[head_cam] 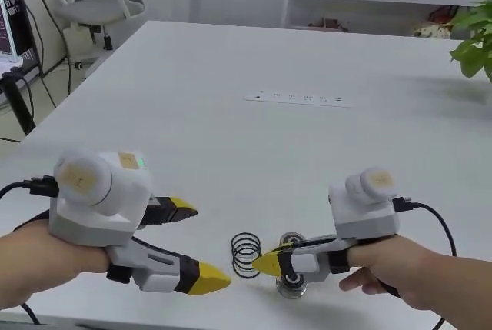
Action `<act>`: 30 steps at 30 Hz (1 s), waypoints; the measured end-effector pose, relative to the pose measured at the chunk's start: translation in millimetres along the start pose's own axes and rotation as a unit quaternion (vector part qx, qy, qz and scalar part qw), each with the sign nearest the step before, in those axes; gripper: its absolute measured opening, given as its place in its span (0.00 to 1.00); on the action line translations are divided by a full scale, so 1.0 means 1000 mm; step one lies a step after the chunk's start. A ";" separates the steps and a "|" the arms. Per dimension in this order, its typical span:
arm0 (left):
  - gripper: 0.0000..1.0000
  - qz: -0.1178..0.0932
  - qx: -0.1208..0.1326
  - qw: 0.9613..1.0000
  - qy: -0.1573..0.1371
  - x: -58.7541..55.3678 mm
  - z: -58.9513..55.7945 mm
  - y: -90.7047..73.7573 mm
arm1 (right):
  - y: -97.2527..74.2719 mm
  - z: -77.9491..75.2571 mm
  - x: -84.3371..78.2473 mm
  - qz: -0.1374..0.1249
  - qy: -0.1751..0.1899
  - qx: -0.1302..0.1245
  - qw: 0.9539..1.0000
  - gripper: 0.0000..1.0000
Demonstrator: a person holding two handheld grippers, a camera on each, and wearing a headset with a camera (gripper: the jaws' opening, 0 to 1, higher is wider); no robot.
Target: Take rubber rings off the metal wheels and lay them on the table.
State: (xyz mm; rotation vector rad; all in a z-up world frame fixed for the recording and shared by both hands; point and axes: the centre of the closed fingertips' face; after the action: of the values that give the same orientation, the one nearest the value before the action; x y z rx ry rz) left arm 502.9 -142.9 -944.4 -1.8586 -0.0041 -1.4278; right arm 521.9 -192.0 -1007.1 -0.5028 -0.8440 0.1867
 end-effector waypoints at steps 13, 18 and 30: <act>0.71 0.001 0.000 1.000 -0.001 0.001 -0.001 -0.003 | -0.013 0.003 0.001 0.007 -0.025 -0.006 1.000 0.31; 0.72 -0.008 0.000 1.000 -0.003 0.007 -0.001 -0.005 | -0.024 0.012 0.008 -0.008 -0.039 -0.002 0.999 0.33; 0.73 -0.026 0.004 1.000 0.002 0.020 -0.005 -0.017 | -0.063 0.029 0.028 -0.046 -0.099 -0.014 0.994 0.43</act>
State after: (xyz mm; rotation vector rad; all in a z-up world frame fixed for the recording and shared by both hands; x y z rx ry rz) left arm 499.2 -142.6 -918.4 -1.8619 -0.0581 -1.4645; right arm 516.0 -226.4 -941.6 -0.4759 -1.0633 0.1405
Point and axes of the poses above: the centre of the closed fingertips' face, and the gripper's own axes: y roughly forward along the fingers, z roughly to its left, x roughly out of its top, and after that the axes turned 1 degree about x, right-handed
